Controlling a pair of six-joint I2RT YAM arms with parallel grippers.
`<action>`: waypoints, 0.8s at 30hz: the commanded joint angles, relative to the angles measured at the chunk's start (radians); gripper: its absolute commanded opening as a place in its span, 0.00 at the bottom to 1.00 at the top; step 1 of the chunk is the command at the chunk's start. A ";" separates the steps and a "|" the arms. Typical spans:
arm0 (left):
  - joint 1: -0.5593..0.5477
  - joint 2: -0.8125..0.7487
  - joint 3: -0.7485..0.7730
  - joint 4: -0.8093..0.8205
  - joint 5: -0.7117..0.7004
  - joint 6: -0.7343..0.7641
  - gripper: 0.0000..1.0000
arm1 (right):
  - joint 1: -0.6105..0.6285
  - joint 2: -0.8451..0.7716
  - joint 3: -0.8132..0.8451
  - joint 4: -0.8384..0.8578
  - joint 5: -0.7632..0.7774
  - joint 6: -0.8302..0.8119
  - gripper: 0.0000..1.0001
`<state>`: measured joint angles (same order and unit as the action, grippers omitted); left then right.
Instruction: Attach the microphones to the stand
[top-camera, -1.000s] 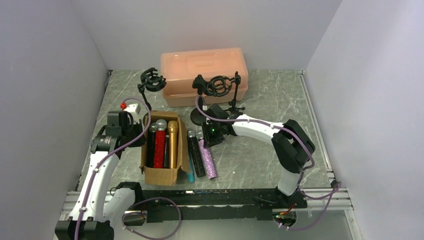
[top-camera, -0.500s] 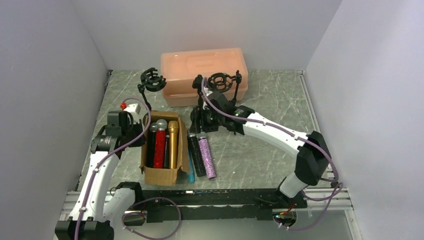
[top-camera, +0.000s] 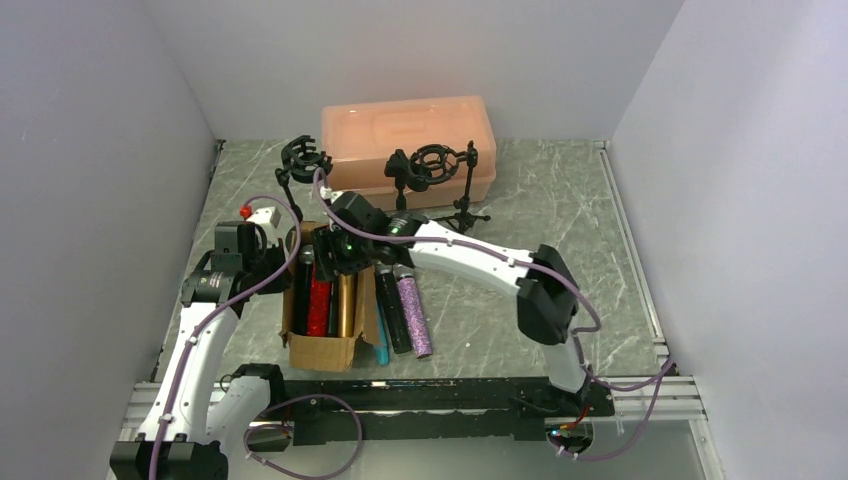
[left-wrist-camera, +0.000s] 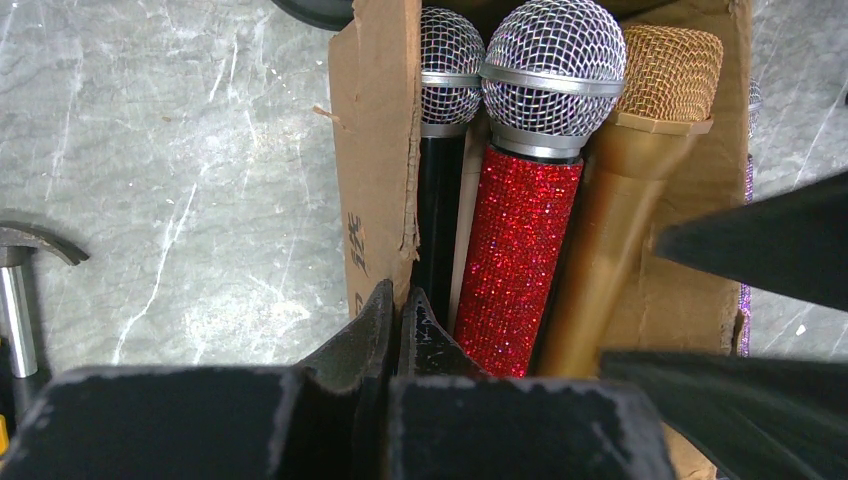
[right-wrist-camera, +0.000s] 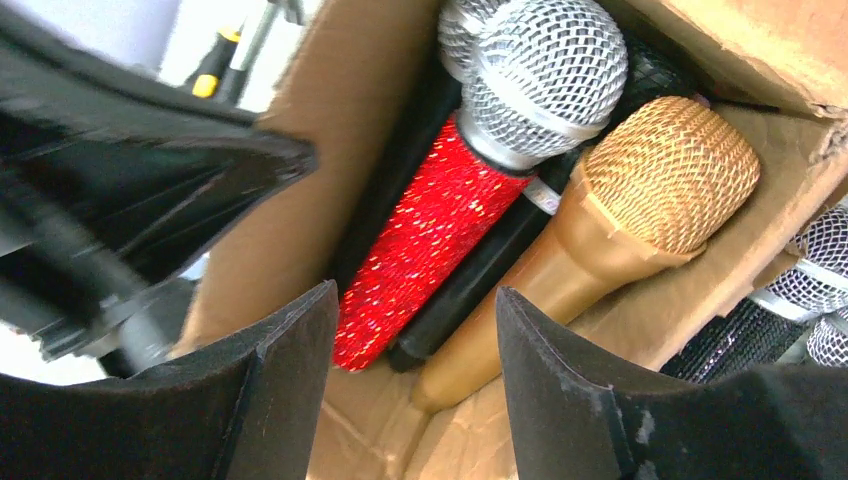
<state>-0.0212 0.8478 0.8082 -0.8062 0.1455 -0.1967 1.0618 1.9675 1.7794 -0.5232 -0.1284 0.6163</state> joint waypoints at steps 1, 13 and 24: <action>0.002 -0.026 0.050 0.083 0.051 -0.032 0.00 | 0.001 0.059 0.093 -0.049 0.009 -0.029 0.62; 0.002 -0.024 0.052 0.089 0.089 -0.023 0.00 | 0.017 0.248 0.277 -0.097 -0.012 -0.046 0.62; 0.002 -0.026 0.063 0.087 0.109 -0.014 0.00 | 0.020 0.328 0.378 -0.140 -0.044 -0.052 0.46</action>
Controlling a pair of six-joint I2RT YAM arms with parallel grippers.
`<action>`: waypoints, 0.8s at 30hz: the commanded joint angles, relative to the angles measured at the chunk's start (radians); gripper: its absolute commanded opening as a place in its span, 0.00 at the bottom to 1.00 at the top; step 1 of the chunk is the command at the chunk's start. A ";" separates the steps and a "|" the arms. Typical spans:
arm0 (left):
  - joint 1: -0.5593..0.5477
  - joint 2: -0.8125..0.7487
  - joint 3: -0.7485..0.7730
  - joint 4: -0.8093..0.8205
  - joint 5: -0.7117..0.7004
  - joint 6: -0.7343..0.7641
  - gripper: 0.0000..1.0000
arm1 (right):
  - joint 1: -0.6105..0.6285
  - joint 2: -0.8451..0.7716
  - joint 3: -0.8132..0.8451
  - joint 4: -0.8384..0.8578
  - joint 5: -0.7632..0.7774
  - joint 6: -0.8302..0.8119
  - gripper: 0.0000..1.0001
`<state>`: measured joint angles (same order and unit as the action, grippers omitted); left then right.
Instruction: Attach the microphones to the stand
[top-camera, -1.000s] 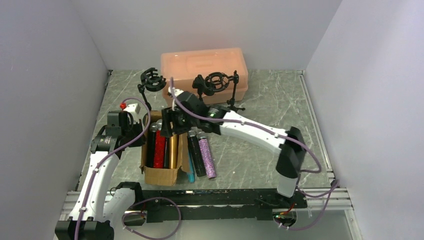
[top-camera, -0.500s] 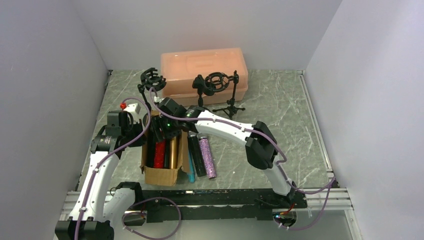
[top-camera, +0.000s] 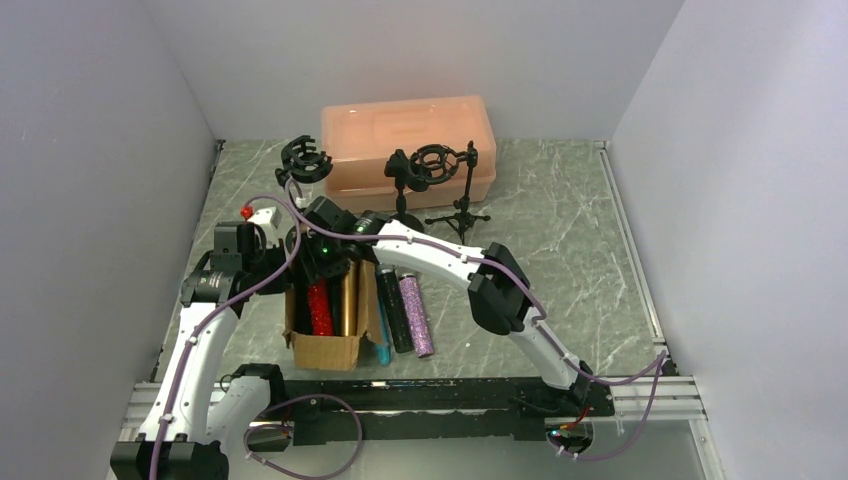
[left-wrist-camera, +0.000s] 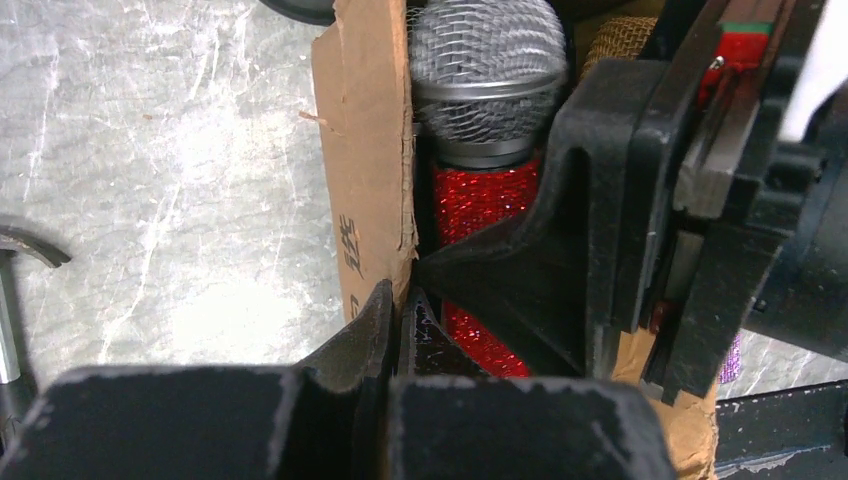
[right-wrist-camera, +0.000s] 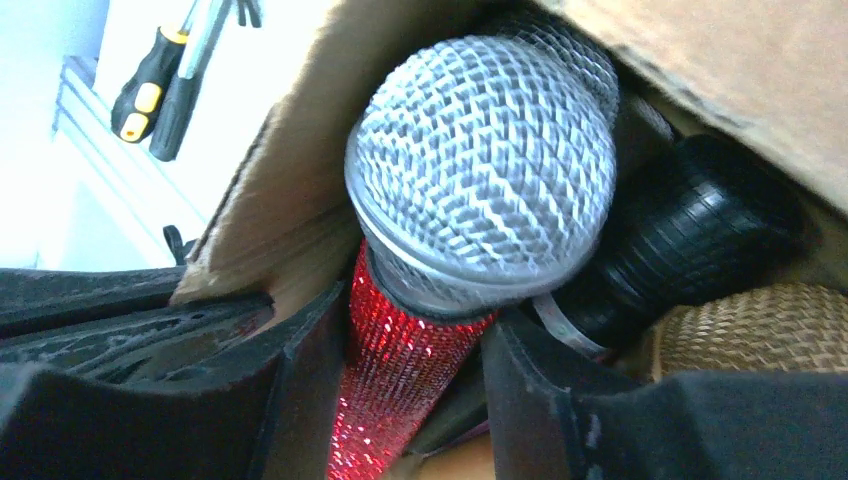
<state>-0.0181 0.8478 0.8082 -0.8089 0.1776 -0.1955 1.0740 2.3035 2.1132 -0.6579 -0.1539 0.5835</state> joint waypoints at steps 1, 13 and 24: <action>-0.002 -0.026 0.063 0.087 0.073 -0.012 0.00 | 0.007 -0.026 0.030 0.008 -0.015 -0.017 0.40; -0.002 -0.026 0.041 0.083 -0.009 0.010 0.00 | -0.022 -0.401 -0.153 0.115 -0.071 -0.024 0.14; -0.002 -0.019 0.043 0.081 -0.005 0.009 0.00 | -0.174 -0.789 -0.631 -0.020 0.058 -0.083 0.12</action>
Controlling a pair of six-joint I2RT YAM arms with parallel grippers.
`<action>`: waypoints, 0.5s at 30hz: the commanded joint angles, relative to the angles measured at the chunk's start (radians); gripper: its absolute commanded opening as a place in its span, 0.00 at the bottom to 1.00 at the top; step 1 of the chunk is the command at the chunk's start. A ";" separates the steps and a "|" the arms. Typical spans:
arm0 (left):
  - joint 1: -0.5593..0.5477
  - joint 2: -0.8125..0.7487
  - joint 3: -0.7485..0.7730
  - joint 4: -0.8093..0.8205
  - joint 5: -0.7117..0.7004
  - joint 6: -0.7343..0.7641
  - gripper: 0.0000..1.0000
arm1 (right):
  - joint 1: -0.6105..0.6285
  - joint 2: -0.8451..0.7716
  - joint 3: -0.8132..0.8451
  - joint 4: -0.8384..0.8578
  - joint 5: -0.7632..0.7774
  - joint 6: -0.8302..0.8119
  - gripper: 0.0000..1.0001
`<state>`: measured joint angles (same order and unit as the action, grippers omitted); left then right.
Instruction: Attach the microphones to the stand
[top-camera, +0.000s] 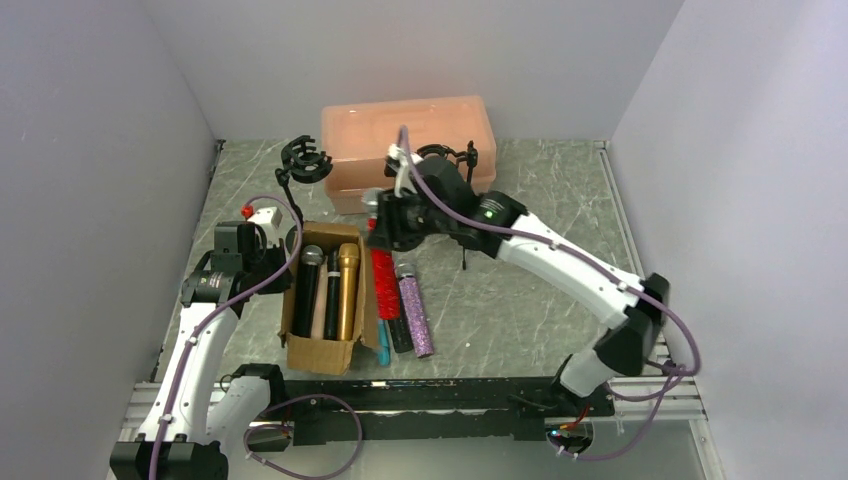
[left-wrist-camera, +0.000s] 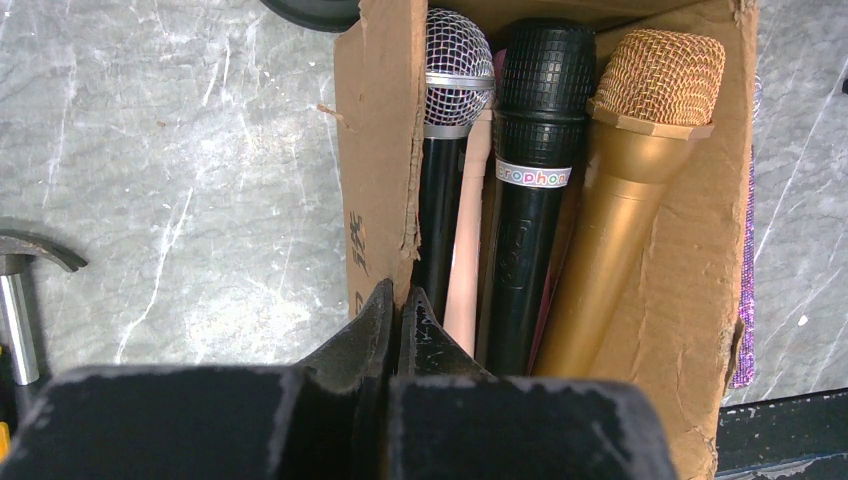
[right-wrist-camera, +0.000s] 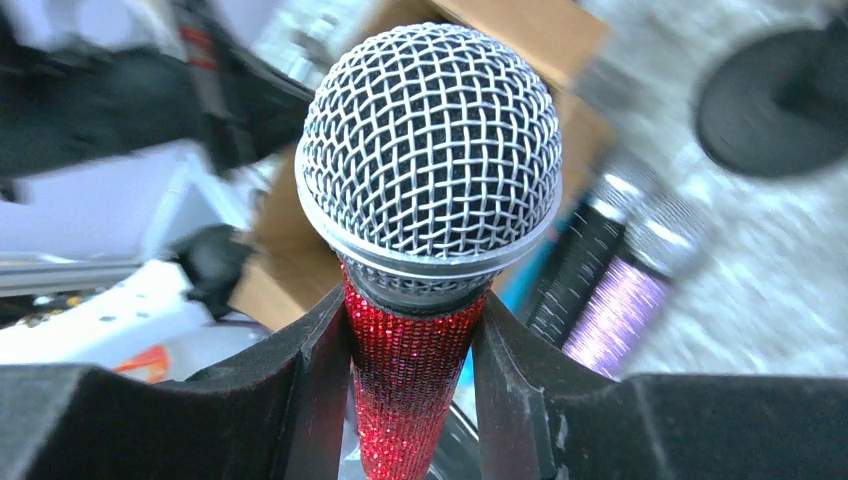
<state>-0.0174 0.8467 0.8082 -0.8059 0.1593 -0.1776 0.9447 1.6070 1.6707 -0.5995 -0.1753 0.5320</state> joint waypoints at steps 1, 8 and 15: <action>-0.003 -0.018 0.043 0.077 0.016 -0.010 0.00 | -0.062 -0.122 -0.245 -0.083 0.087 -0.031 0.12; -0.002 -0.018 0.041 0.077 0.015 -0.013 0.00 | -0.090 -0.214 -0.532 -0.026 0.140 0.004 0.14; -0.002 -0.017 0.047 0.073 0.020 -0.018 0.00 | -0.139 -0.133 -0.635 0.111 0.162 0.037 0.17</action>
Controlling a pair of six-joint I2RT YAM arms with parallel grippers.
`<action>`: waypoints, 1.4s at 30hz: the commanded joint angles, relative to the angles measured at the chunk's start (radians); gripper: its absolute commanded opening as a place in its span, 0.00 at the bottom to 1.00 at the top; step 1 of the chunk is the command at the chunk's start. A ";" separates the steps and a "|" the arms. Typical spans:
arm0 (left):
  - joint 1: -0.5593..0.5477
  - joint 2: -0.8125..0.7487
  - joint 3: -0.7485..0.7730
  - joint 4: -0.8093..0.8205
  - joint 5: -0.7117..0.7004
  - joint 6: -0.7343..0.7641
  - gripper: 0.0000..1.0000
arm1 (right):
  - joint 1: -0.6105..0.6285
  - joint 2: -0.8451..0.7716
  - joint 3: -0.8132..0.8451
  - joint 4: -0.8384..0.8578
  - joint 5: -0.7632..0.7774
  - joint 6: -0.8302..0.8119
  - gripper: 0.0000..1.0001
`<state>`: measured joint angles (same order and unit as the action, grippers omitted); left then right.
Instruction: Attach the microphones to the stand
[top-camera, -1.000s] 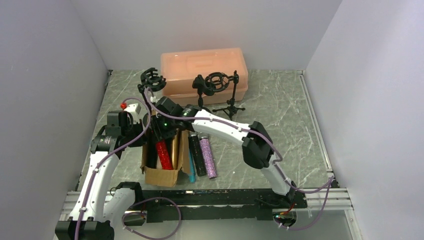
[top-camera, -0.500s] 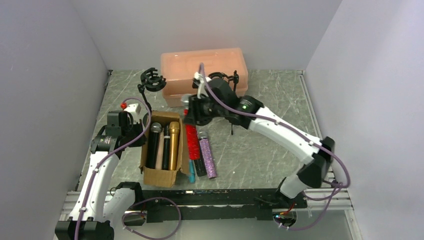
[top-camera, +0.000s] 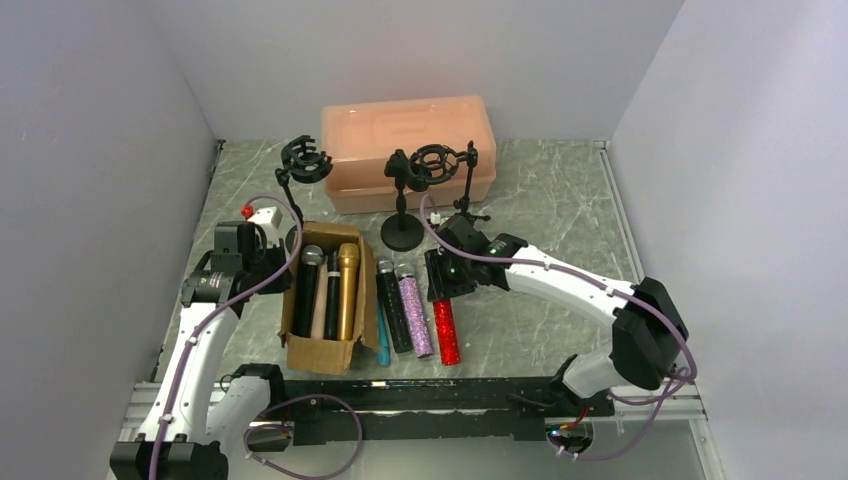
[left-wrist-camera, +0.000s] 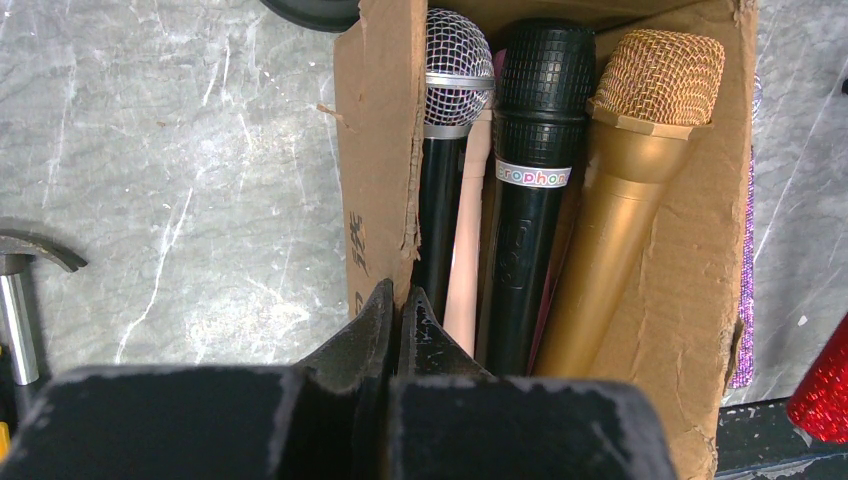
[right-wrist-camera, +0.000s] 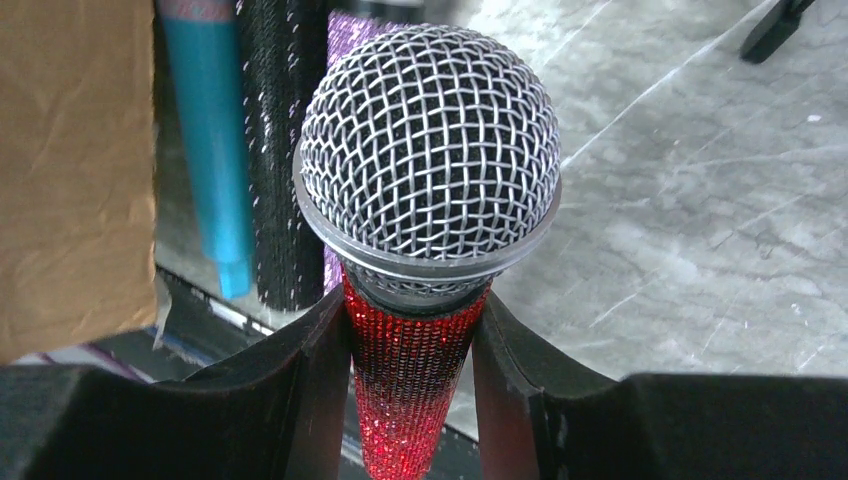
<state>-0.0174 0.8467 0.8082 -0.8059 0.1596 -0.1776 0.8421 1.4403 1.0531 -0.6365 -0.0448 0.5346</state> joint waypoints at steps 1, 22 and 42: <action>-0.002 -0.017 0.049 0.071 0.019 -0.017 0.00 | -0.045 0.050 -0.023 0.170 0.026 0.040 0.17; -0.003 -0.024 0.052 0.072 0.033 -0.019 0.00 | -0.066 0.185 0.052 0.285 -0.043 0.140 0.62; -0.003 -0.029 0.069 0.069 0.015 -0.036 0.00 | 0.209 0.446 0.732 -0.041 0.040 0.084 0.57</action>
<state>-0.0174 0.8455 0.8093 -0.8066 0.1596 -0.1814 1.0451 1.7802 1.7069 -0.5430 -0.0433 0.6521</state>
